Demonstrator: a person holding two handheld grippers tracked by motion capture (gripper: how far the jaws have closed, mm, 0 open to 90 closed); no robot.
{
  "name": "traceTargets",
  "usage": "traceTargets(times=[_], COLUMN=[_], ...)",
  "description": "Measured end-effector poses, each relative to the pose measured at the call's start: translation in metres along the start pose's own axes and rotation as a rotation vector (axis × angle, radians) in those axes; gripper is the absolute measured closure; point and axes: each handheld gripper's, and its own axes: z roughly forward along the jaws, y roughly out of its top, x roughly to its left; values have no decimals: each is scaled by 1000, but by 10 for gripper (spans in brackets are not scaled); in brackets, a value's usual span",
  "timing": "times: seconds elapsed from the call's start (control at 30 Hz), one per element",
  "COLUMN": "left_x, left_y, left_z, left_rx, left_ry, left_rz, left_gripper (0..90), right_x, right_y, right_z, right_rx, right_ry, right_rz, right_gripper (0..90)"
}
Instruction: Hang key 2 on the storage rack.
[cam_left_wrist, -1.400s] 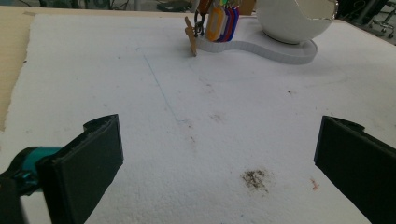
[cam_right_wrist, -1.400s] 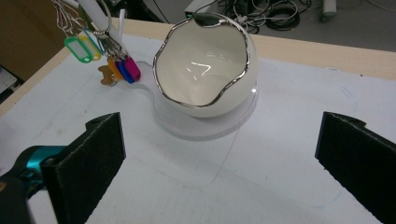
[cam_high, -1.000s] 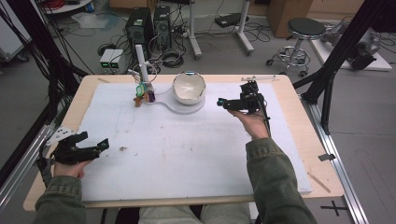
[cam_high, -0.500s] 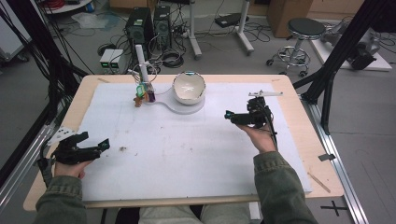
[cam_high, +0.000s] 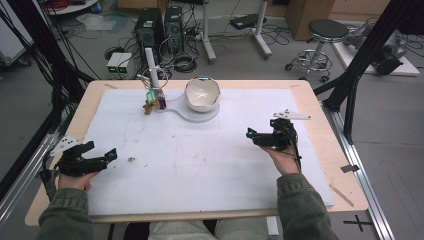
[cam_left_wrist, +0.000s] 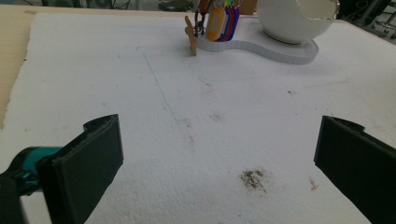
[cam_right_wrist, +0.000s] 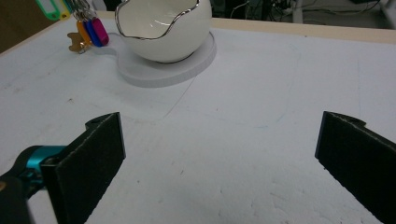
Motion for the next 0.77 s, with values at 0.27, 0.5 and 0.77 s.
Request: traceTargets(times=[0.27,0.5,0.77], left_x=[0,0,-2], left_y=[0,0,-1], left_z=[0,0,-2], left_rx=[1,8,14], left_ry=[1,2,-3], left_rz=[-2,4,12], left_gripper=[17,17,17], right_x=[-5,-7,-12], right_y=[-19,-36,-46], right_z=[-6,-13,-16], right_rx=[-39,-75,-100], right_ry=[-29,-34,-81], right_rz=[-43,-70,-49], right_gripper=[7,7,7])
